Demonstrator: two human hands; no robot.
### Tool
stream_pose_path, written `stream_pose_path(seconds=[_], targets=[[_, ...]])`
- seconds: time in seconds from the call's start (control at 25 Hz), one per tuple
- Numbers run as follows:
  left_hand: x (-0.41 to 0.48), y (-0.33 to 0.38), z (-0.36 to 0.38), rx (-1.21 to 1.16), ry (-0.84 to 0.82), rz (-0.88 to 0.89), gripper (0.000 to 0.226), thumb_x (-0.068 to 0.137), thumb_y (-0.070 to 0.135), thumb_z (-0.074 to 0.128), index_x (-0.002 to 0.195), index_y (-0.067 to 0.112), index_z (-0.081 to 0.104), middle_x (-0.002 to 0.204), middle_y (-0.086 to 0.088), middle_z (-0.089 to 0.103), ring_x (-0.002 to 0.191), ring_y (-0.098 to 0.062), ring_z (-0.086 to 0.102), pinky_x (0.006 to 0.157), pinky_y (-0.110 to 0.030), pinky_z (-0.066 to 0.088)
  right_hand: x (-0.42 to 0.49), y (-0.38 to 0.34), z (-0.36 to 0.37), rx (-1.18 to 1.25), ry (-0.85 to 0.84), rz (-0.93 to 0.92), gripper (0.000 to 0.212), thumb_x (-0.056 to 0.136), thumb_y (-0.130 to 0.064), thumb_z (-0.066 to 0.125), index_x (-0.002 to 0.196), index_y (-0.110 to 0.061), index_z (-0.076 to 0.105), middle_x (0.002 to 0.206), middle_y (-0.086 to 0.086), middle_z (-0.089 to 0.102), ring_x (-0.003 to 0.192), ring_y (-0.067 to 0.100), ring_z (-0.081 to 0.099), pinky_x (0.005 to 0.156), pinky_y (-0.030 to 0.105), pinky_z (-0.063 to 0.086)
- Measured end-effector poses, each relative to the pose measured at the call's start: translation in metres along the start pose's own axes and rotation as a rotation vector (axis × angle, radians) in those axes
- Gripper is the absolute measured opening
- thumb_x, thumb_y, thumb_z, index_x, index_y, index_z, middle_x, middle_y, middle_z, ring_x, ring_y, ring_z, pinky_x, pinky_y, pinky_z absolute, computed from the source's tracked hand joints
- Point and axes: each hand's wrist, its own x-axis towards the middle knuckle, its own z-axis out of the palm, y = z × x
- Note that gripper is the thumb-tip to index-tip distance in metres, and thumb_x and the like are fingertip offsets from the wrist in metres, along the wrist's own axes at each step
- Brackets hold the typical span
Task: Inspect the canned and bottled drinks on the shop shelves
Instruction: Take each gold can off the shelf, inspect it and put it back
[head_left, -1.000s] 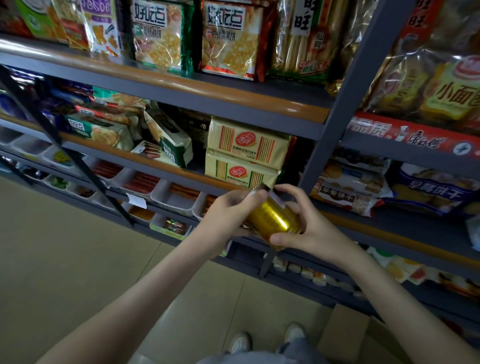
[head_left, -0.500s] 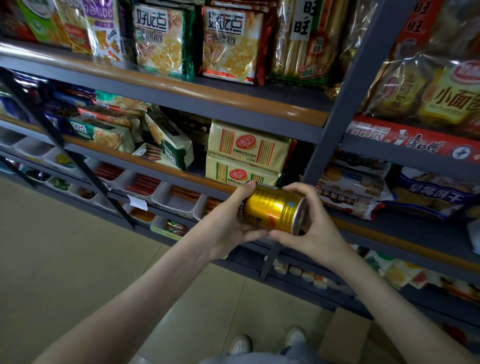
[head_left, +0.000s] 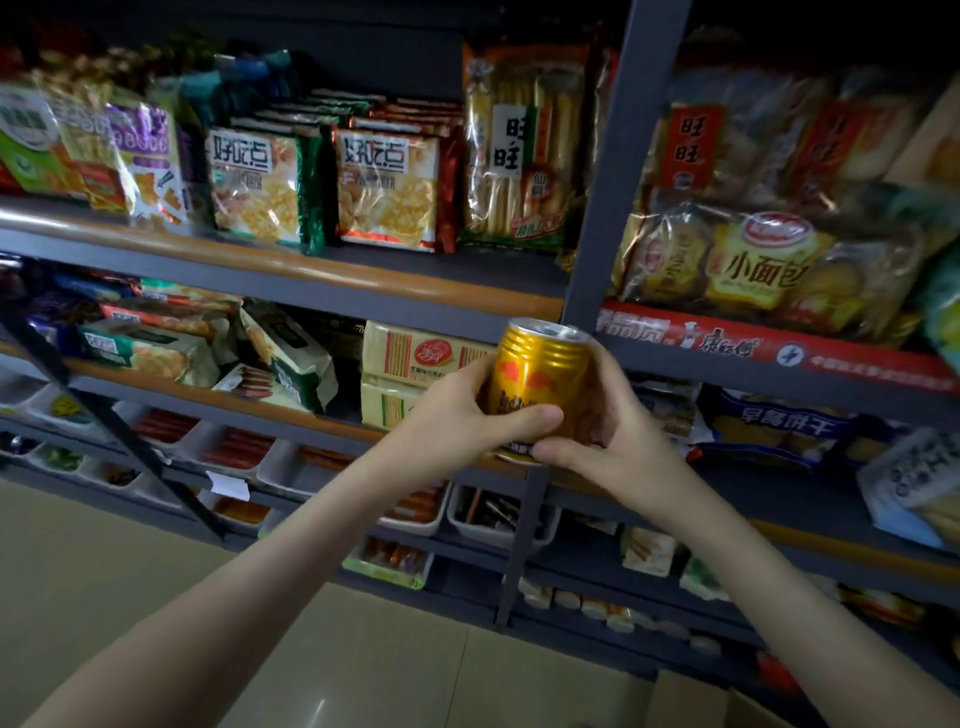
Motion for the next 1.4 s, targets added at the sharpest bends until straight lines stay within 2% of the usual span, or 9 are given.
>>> stream_pose_path(seconds=[0.16,0.28,0.44,0.6,0.76,0.92,1.08,1.24,1.4], targets=[[0.023,0.022,0.013,-0.178,-0.066,0.008,0.058,0.068,0.051,0.078,0.115,0.022,0.062,0.106,0.004,0.073,0.099,-0.010,0.068,0.093,-0.034,0.052,0.004,-0.020,-0.029,-0.176,0.004,-0.034,0.086,0.072,-0.047,0.074,0.139,-0.051,0.021,0.138,-0.023,0.044,0.125,-0.003,0.047,0.102,0.020,0.042],[0.033,0.055,0.011,-0.029,0.001,0.114,0.063,0.062,0.059,0.076,0.114,0.026,0.062,0.101,0.008,0.073,0.094,-0.004,0.068,0.089,-0.032,0.054,0.008,-0.054,-0.061,-0.308,0.065,-0.096,0.085,0.068,-0.072,0.065,0.140,-0.053,0.024,0.139,-0.029,0.040,0.128,-0.007,0.041,0.106,0.027,0.041],[0.047,0.131,-0.003,0.324,0.235,0.456,0.071,0.060,0.065,0.074,0.120,0.033,0.055,0.094,0.018,0.067,0.086,0.007,0.062,0.073,-0.011,0.050,0.024,-0.143,-0.114,-0.558,0.155,-0.260,0.075,0.068,-0.071,0.065,0.135,-0.049,0.038,0.128,-0.028,0.048,0.117,-0.010,0.047,0.091,0.014,0.044],[0.068,0.210,-0.021,0.369,0.443,0.765,0.069,0.062,0.077,0.063,0.121,0.044,0.045,0.097,0.026,0.061,0.094,0.013,0.058,0.073,-0.004,0.045,0.050,-0.243,-0.160,-0.685,0.114,-0.421,0.053,0.064,-0.066,0.072,0.112,-0.050,0.056,0.111,-0.027,0.062,0.103,-0.008,0.058,0.080,0.014,0.052],[0.100,0.253,-0.045,0.436,0.653,0.987,0.061,0.088,0.063,0.041,0.135,0.025,0.046,0.128,0.012,0.055,0.121,0.000,0.048,0.094,-0.017,0.041,0.080,-0.296,-0.201,-0.654,0.119,-0.458,0.038,0.068,-0.046,0.078,0.103,-0.034,0.068,0.102,-0.009,0.072,0.097,0.008,0.067,0.083,0.024,0.053],[0.145,0.261,-0.065,0.926,0.947,1.162,0.052,0.095,0.039,0.049,0.131,0.002,0.053,0.137,-0.017,0.049,0.132,-0.029,0.039,0.112,-0.031,0.028,0.118,-0.315,-0.226,-0.706,0.193,-0.376,0.034,0.061,-0.050,0.069,0.093,-0.037,0.066,0.096,-0.011,0.070,0.094,0.002,0.065,0.087,0.021,0.048],[0.168,0.255,-0.081,1.184,0.955,1.294,0.046,0.092,0.036,0.052,0.125,0.005,0.061,0.142,-0.020,0.044,0.135,-0.034,0.034,0.115,-0.047,0.026,0.164,-0.317,-0.250,-0.899,0.246,-0.214,0.054,0.062,-0.057,0.071,0.108,-0.029,0.067,0.107,-0.009,0.066,0.106,0.010,0.058,0.096,0.027,0.043],[0.173,0.254,-0.090,1.215,0.910,1.323,0.044,0.093,0.040,0.047,0.121,0.009,0.062,0.147,-0.014,0.035,0.138,-0.032,0.030,0.114,-0.049,0.025,0.202,-0.307,-0.272,-1.152,0.202,-0.052,0.059,0.075,-0.053,0.072,0.123,-0.022,0.060,0.117,-0.004,0.062,0.103,0.013,0.056,0.083,0.027,0.045],[0.176,0.252,-0.090,1.206,0.905,1.330,0.040,0.094,0.041,0.045,0.121,0.013,0.056,0.149,-0.012,0.031,0.140,-0.032,0.027,0.113,-0.051,0.026,0.226,-0.303,-0.276,-1.310,0.107,0.060,0.064,0.080,-0.054,0.067,0.129,-0.013,0.057,0.125,0.002,0.060,0.108,0.017,0.055,0.090,0.029,0.047]])
